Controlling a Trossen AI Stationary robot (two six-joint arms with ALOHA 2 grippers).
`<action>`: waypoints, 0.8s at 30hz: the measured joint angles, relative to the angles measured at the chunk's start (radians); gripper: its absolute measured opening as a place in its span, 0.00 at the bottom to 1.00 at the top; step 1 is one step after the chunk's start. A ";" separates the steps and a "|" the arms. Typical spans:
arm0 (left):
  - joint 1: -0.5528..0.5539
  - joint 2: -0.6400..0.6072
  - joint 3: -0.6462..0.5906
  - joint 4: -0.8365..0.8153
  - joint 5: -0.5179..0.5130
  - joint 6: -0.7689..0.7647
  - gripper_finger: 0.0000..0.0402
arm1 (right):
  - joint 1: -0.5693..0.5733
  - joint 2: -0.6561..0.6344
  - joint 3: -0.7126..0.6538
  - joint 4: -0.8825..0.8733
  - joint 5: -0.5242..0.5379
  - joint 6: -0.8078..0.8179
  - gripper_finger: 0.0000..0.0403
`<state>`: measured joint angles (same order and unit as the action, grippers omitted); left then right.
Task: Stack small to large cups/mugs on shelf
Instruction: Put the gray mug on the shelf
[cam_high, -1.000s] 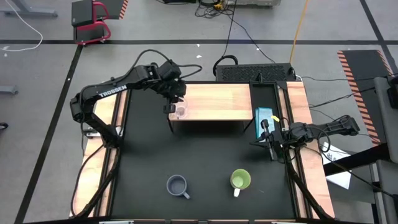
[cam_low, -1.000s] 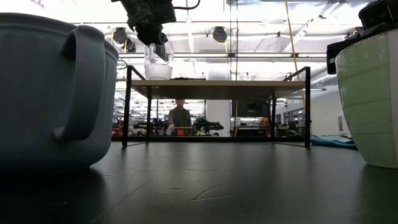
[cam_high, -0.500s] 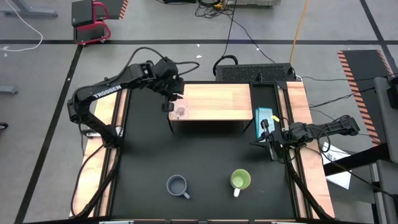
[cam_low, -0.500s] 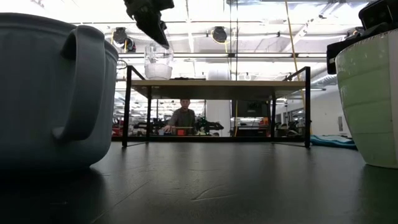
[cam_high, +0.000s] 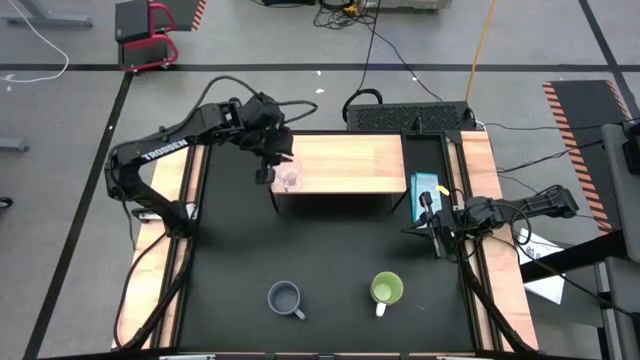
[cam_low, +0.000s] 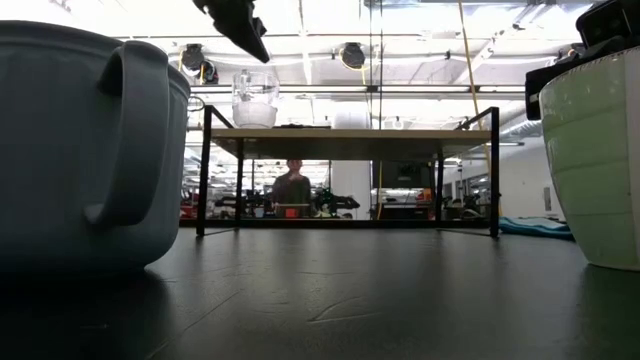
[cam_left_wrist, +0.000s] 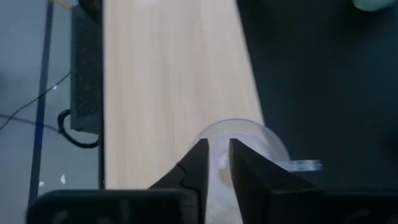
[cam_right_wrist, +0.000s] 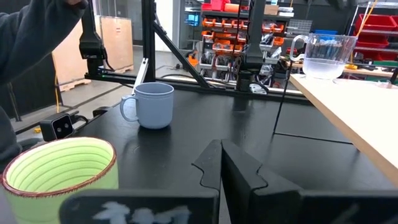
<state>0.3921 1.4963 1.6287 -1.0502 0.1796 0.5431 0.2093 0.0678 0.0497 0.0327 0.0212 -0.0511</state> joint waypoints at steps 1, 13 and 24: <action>-0.007 0.000 0.000 -0.002 0.001 0.007 0.11 | 0.000 0.000 0.000 0.000 0.000 0.004 0.00; -0.057 -0.009 -0.002 -0.042 0.003 0.005 0.00 | 0.000 0.000 0.000 0.000 0.000 0.005 0.00; -0.109 -0.196 -0.018 -0.045 0.124 -0.063 0.00 | 0.000 0.008 0.000 -0.001 0.000 0.004 0.00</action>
<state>0.2835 1.3002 1.6105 -1.0949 0.3036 0.4803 0.2096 0.0762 0.0497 0.0312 0.0208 -0.0467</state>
